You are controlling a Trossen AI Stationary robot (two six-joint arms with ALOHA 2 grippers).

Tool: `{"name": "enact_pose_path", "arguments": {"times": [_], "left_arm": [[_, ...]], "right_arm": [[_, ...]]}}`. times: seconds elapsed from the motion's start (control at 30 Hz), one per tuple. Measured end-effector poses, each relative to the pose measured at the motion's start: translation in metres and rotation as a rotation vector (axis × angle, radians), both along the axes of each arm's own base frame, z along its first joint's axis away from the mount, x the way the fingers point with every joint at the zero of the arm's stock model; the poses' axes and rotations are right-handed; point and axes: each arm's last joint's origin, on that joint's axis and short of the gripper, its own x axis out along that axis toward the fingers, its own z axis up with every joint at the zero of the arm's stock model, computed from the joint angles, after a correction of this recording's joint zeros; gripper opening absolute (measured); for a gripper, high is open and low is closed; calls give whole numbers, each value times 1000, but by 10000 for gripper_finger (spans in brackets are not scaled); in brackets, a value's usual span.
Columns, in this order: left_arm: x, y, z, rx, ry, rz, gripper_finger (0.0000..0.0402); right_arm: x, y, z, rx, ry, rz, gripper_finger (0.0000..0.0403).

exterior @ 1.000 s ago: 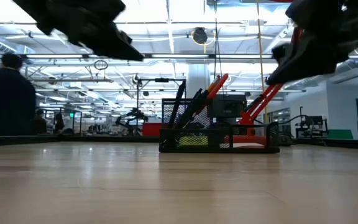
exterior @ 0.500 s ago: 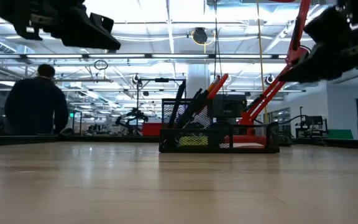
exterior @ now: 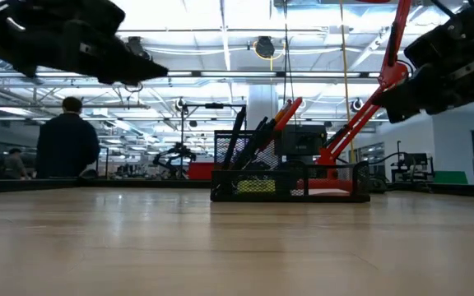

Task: Pick and place office supplies into organizer
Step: Return to Home Position

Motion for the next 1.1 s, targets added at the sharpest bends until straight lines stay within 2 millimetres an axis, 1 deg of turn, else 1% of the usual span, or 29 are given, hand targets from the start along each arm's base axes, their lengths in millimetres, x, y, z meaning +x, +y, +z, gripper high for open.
{"name": "enact_pose_path", "arguments": {"times": [0.07, 0.13, 0.23, 0.33, 0.43, 0.5, 0.57, 0.73, 0.93, 1.03, 1.1], "left_arm": [[-10, 0, 2, 32, -6, 57, 1], [-22, -1, 3, 52, -11, 101, 1], [-41, -2, 1, 27, -87, 104, 1], [-56, -3, -10, -40, -116, 122, 1], [-65, -7, -23, -101, -131, 149, 0], [-70, -10, -33, -102, -126, 162, 0], [-72, -14, -37, -77, -98, 174, 0], [-75, -21, -37, -29, -89, 169, 0], [-75, -26, -38, -102, -83, 138, 0], [-76, -33, -35, -115, -107, 107, 0], [-77, -36, -35, -108, -117, 123, 0]], "right_arm": [[-2, -3, 2, 17, -26, 29, 0], [-4, -7, 5, 35, -56, 14, 0], [-7, -11, 6, 43, -68, -5, 0], [-9, -13, 9, 53, -98, -23, 0], [-10, -12, 11, 66, -119, 0, 0], [-11, -11, 12, 72, -125, 7, 0], [-11, -9, 12, 68, -130, 20, 0], [-13, -7, 15, 48, -160, 35, 0], [-17, -6, 20, 42, -210, 40, 0], [-19, -3, 18, 59, -196, 52, 0], [-20, -2, 17, 69, -185, 62, 0]]}}
